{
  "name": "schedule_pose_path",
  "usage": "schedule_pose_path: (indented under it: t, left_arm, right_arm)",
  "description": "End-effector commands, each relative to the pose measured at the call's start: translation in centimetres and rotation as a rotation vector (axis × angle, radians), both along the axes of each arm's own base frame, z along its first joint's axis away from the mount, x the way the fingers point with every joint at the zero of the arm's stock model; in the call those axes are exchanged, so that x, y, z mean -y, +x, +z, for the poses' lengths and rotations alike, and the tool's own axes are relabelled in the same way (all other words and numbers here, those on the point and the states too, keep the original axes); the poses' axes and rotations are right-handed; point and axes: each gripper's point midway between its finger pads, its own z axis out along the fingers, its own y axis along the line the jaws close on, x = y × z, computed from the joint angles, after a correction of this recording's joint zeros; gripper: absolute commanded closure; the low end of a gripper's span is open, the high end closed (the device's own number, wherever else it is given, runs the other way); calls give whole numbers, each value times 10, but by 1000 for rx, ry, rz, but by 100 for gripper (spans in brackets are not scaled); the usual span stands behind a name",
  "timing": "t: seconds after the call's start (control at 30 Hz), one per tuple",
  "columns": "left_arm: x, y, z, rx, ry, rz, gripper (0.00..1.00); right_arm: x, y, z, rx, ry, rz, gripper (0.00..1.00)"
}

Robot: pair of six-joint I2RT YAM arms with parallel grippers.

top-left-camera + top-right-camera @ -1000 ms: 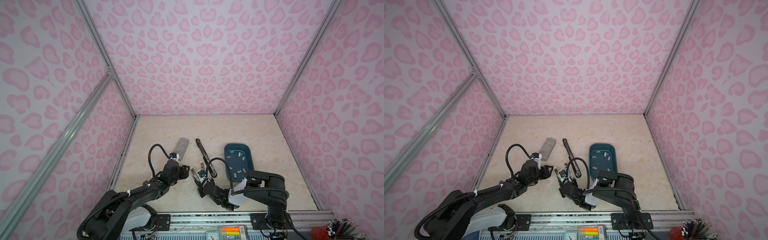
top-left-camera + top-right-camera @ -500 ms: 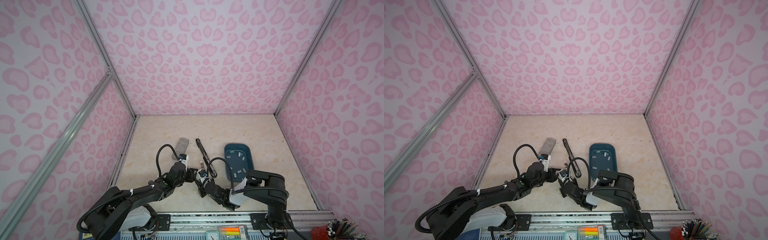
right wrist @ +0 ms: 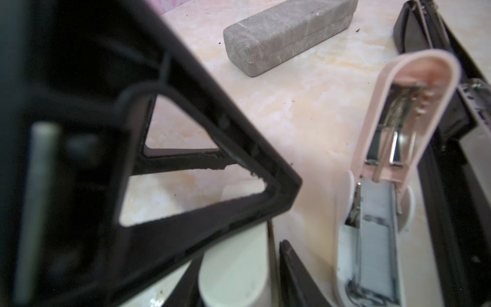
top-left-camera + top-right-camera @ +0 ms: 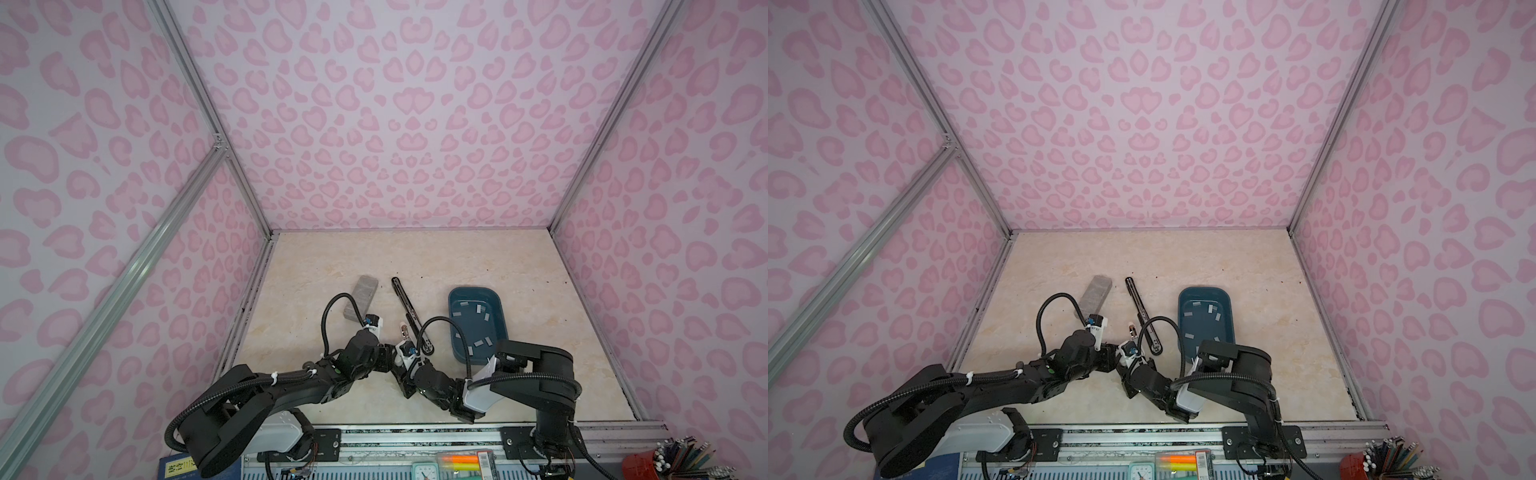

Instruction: Load the staples into the stapler

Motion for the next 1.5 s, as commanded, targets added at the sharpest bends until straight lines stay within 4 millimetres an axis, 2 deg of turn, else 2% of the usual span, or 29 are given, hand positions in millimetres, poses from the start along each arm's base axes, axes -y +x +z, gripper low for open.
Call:
schedule_pose_path:
  t: [0.0,0.17,0.33,0.57,0.63,0.77,0.87,1.07,1.2,1.47]
  left_arm:
    - [-1,5,13,52,-28,15,45]
    - [-9,2,22,84,-36,30,41]
    - [-19,-2,29,112,-36,49,38]
    - [-32,-5,35,146,-48,84,35]
    - [-34,-6,36,150,-44,89,35]
    - [-36,-6,35,153,-40,98,35]
    - [-37,-6,33,148,-33,99,35]
    - [-40,-5,32,148,-21,108,35]
    - [-40,-6,31,147,-17,107,35]
    - [-37,-6,28,133,-9,96,35]
  right_arm:
    - [13,-15,-23,-55,-115,50,49]
    - [11,-19,-3,-14,-102,51,38]
    - [9,-17,13,12,-100,42,35]
    - [20,-20,50,57,-53,30,30]
    - [21,-19,61,69,-29,28,31]
    - [19,-12,72,88,-47,-9,49]
    - [11,-9,75,97,-65,-6,57]
    - [9,8,80,103,-88,-58,62]
    - [8,17,72,67,-83,-60,65]
    - [5,18,53,37,-116,-61,70]
